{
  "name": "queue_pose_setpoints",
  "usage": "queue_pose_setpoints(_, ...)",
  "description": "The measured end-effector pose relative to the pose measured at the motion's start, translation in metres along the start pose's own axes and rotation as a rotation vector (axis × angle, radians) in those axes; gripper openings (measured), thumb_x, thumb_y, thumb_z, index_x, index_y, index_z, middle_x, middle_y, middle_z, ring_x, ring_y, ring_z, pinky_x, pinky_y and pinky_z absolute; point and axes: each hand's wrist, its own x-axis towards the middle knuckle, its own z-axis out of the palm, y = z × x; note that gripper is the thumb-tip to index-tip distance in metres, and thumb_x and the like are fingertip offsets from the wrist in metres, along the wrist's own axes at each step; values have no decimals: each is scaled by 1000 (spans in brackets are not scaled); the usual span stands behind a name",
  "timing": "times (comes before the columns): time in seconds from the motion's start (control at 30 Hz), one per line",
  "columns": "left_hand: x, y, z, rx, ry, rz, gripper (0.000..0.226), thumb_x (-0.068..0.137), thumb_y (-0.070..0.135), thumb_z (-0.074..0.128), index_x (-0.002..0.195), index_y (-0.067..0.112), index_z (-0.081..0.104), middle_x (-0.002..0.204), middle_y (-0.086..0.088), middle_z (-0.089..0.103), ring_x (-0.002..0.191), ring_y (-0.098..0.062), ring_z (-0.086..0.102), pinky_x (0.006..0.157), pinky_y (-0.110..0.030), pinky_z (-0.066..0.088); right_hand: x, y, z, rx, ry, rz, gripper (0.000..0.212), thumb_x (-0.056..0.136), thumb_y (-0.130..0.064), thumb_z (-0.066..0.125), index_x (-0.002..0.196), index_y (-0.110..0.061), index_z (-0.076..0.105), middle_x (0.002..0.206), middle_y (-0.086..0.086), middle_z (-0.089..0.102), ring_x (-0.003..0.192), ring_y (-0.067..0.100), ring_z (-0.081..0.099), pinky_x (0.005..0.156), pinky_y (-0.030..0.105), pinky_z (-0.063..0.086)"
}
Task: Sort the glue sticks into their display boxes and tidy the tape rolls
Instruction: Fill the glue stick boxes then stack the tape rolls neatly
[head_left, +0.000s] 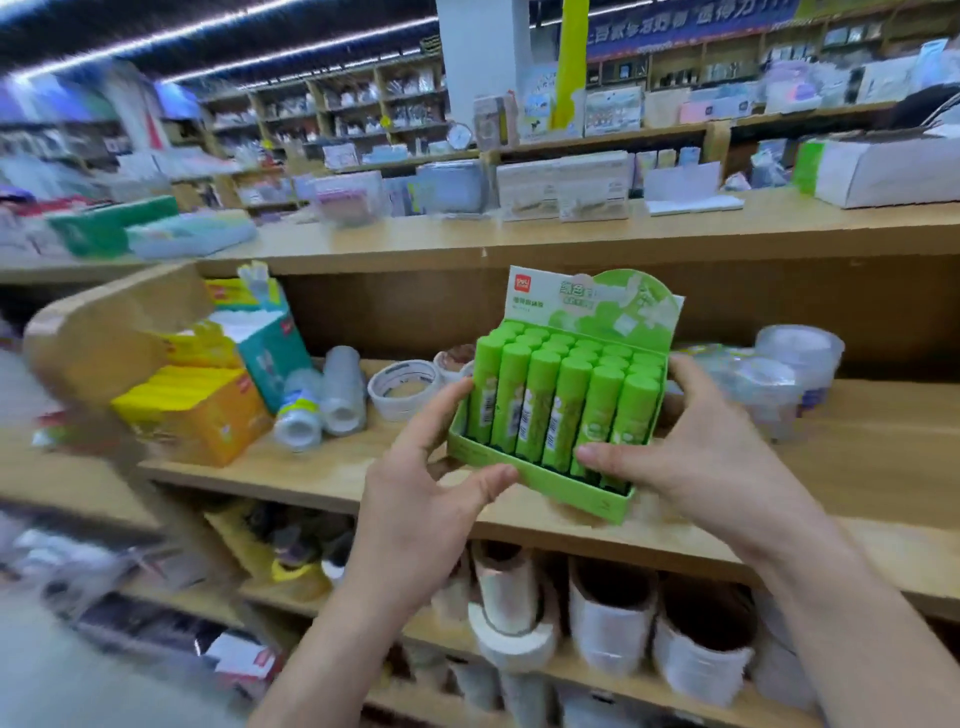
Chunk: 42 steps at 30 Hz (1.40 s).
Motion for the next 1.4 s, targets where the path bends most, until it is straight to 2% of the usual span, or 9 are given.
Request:
queue_pose_setpoints(0.17,23,-58,-72,329,-4,27,60,79,22,76,132,37,50,130,25,54,120,10,44,100,-10,36,22,0,75,-165,16,16,86,44,-45,90,116,-38,44,104,-19,63,100,11,63,89,36,51)
queue_pose_setpoints(0.27,58,-98,-106,801,21,20,61,85,37,68,140,29,45,147,-1,43,134,-17,36,110,-29,29,29,-1,107,-264,11,34,83,57,-33,92,120,-36,38,97,-24,52,99,7,52,83,27,41)
queue_pose_setpoints(0.37,93,-124,-114,1065,-213,-143,65,88,61,48,145,48,19,160,-3,14,144,-31,15,109,-50,33,37,2,128,-318,32,76,96,58,-32,92,135,-29,36,109,-16,52,110,14,52,90,30,42)
queue_pose_setpoints(0.47,114,-138,-113,1036,-380,-198,62,86,67,46,140,55,19,161,-1,3,143,-37,6,104,-57,37,45,1,137,-313,21,109,101,59,-30,92,140,-29,31,118,-9,54,124,21,49,97,35,40)
queue_pose_setpoints(0.67,126,-148,-118,1084,-311,-68,53,88,51,58,134,52,31,156,-1,19,137,-33,19,90,-49,49,51,-5,147,-317,-17,122,110,72,-24,84,152,-29,9,150,-4,39,136,21,38,106,35,32)
queue_pose_setpoints(0.8,119,-150,-124,1035,-292,-30,45,89,49,56,129,51,35,153,2,29,136,-28,24,92,-47,49,55,-4,151,-384,27,21,108,73,-22,84,151,-32,10,144,-6,45,131,19,43,89,21,30)
queue_pose_setpoints(1.0,120,-159,-140,888,-368,63,43,89,49,58,127,55,38,155,14,26,141,-20,21,104,-47,41,56,-1,141,-370,5,6,107,66,-20,88,146,-34,19,136,-6,52,124,21,49,98,33,38)
queue_pose_setpoints(1.2,133,-159,-132,829,-370,52,44,86,49,63,124,58,43,154,18,26,143,-16,18,106,-51,38,57,-5,116,-374,-1,-31,95,63,-19,90,133,-43,29,102,-16,54,99,16,59,85,32,44)
queue_pose_setpoints(1.4,128,-153,-107,828,-398,101,47,89,53,56,131,57,36,156,18,21,145,-13,13,103,-47,42,61,-2,98,-50,-4,53,87,61,-1,86,122,-42,39,105,-7,64,87,1,66,73,22,52)
